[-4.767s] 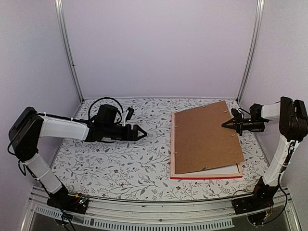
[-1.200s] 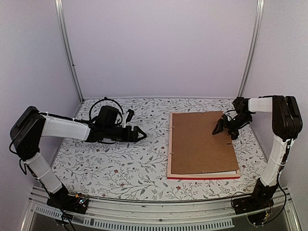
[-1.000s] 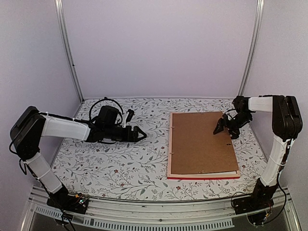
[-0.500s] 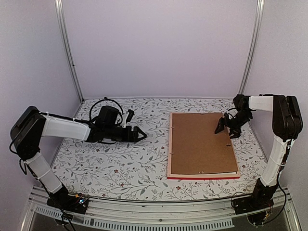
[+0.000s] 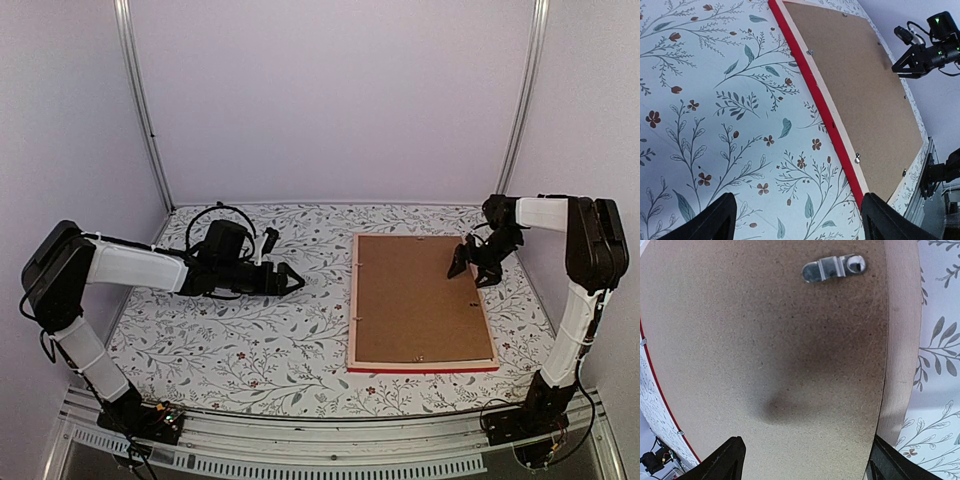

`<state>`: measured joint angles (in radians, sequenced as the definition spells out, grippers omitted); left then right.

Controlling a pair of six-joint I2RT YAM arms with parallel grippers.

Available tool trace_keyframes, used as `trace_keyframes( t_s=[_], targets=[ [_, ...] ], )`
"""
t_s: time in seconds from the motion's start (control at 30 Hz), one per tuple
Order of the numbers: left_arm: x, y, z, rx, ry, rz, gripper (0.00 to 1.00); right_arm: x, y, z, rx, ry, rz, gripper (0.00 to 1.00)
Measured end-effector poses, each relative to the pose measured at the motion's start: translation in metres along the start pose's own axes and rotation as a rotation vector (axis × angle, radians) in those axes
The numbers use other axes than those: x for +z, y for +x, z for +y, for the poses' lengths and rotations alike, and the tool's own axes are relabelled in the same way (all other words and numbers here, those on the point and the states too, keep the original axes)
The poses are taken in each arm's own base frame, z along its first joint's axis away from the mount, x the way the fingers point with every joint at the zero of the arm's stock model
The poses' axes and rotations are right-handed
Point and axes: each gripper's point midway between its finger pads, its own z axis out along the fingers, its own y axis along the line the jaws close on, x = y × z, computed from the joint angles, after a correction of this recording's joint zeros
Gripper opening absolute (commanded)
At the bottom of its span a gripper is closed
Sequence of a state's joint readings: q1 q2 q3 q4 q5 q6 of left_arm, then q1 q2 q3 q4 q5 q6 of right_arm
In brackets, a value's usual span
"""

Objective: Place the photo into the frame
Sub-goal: Place the backboard next to the photo.

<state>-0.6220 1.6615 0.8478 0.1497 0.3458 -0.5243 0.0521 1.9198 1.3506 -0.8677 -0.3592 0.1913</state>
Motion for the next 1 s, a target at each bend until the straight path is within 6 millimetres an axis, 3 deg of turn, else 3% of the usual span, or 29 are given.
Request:
trace_keyframes(
  t_s=[0.73, 1.0],
  targets=[
    [0.000, 0.006, 0.009, -0.008, -0.043, 0.019, 0.94, -0.022, -0.015, -0.011, 0.006, 0.127, -0.086, 0.88],
    [-0.003, 0.006, 0.011, -0.005, -0.065, 0.022, 0.97, -0.024, -0.029, -0.012, 0.000, 0.141, -0.146, 0.87]
  ],
)
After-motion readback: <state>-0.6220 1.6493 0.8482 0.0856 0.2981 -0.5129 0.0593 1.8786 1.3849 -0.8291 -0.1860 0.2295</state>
